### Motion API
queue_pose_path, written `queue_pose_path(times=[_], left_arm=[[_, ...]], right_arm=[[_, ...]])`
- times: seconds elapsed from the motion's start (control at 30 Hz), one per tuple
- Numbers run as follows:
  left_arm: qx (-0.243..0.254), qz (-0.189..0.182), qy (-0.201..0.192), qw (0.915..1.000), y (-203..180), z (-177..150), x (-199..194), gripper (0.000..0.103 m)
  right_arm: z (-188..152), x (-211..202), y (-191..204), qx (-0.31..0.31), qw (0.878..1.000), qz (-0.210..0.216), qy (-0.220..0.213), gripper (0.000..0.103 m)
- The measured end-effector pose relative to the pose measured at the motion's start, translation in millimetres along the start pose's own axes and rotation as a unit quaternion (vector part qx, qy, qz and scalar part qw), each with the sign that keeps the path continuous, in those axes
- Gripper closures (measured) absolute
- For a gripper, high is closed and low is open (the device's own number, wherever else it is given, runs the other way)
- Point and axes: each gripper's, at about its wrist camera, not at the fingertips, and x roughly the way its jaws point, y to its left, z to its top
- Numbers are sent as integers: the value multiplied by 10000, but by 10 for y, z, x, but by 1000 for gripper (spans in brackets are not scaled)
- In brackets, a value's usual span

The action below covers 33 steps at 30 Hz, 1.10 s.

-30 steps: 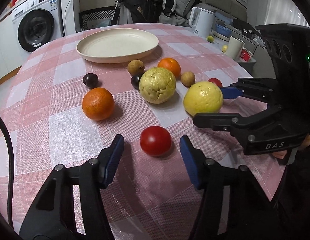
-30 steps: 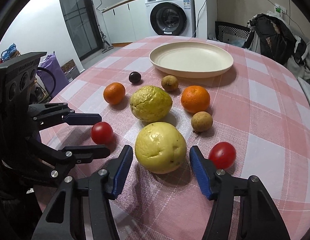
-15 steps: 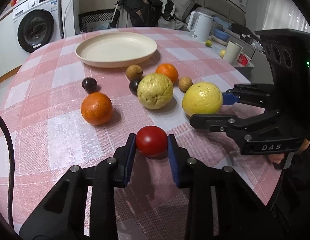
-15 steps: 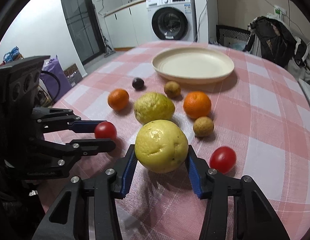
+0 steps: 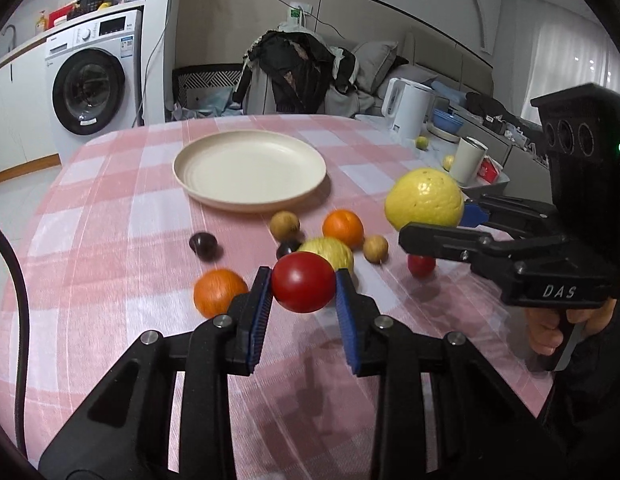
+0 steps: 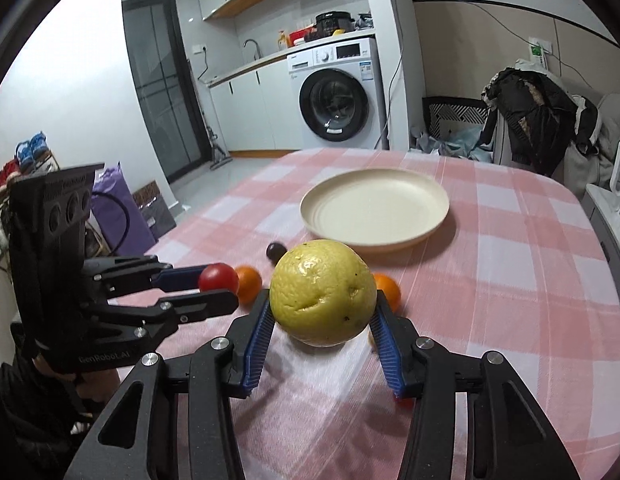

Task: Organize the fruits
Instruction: 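Carry the pomelo and tomato onto the cream plate while both grippers open to release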

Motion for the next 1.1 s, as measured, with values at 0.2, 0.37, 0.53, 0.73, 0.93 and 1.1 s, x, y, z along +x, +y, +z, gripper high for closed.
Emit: queue_pose_path(times=[0.2,0.37,0.53,0.73,0.93,1.1], left_arm=[[71,124,-102,9998,18,185,53,75],[40,192,-219,9996,50,357,98,75],[-12,267,-279,9993,108,511,183,75],[-103,529,-363,9979,211,654,356,75],[-182,619,-341,9973,340,759,583,75],[-181,634,-345,9972,422,845,759,75]], right_arm=[[171,37,-146,284,9995,-12,-133,54],[327,81,-271,480,9987,-37,-153,54],[466,154,-345,630,9978,-77,-198,54],[545,337,-400,643,9977,-156,-131,54],[643,485,-459,655,9976,-206,-70,54],[705,598,-526,761,9969,-197,-55,54]])
